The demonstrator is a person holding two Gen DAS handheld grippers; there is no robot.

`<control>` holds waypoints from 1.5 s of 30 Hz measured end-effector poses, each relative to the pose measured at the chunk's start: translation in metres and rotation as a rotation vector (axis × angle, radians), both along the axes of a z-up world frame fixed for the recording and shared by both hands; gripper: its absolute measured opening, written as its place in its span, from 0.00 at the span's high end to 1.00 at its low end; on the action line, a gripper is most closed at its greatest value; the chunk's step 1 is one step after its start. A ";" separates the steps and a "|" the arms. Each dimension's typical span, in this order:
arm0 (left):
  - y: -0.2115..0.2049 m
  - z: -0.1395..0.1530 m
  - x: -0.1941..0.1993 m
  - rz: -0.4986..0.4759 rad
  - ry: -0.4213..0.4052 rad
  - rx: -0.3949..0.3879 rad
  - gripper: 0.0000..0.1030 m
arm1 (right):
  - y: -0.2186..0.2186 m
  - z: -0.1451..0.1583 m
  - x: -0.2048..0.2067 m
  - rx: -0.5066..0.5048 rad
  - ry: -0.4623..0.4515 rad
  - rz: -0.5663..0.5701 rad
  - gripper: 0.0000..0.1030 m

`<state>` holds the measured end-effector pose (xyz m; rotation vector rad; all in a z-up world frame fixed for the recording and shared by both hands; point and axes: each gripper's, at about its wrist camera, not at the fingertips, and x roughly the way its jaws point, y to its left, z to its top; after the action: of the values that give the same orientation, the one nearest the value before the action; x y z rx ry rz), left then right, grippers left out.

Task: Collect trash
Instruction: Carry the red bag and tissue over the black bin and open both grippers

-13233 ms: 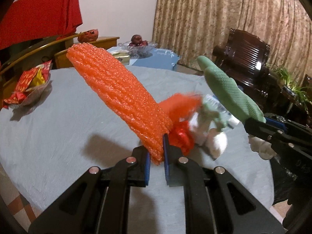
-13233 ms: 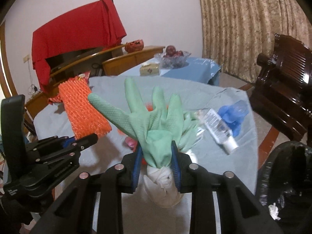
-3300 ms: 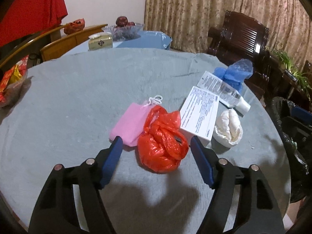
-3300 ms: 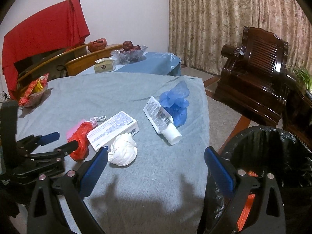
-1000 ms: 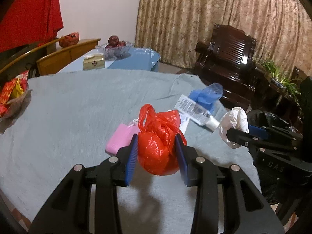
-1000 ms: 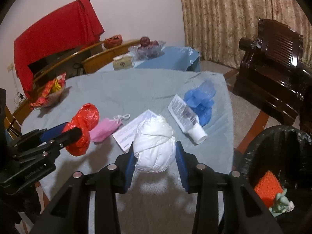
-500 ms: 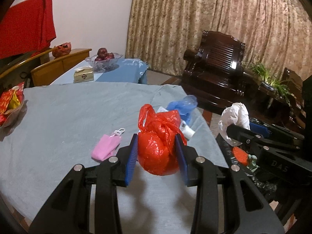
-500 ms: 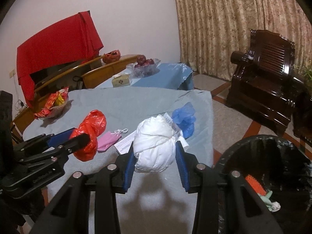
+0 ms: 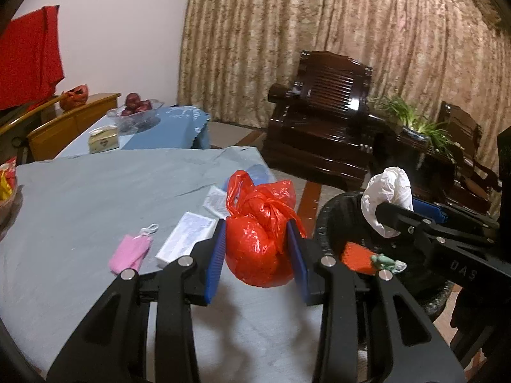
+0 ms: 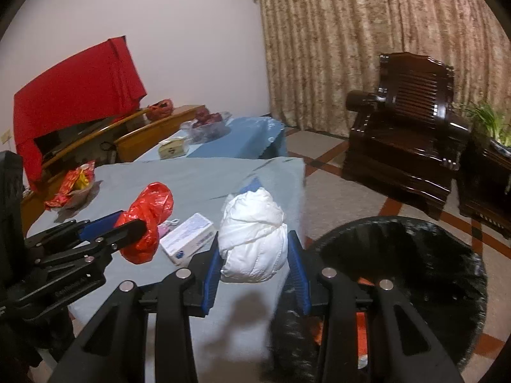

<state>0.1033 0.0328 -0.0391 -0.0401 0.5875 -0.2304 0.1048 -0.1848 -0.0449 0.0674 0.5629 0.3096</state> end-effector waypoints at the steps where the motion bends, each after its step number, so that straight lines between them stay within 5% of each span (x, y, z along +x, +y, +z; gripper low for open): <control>1: -0.004 0.001 0.000 -0.007 -0.002 0.000 0.65 | -0.007 0.001 -0.001 -0.001 -0.001 -0.013 0.62; 23: -0.119 -0.005 0.012 -0.251 -0.007 0.007 0.65 | -0.128 -0.004 -0.025 -0.010 -0.003 -0.260 0.62; 45: -0.193 -0.047 0.044 -0.368 0.054 0.037 0.64 | -0.186 -0.038 -0.019 -0.027 0.067 -0.366 0.62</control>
<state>0.1478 -0.1605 -0.0866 0.0993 0.6504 -0.5773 0.0853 -0.3708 -0.0827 0.1527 0.6093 -0.0571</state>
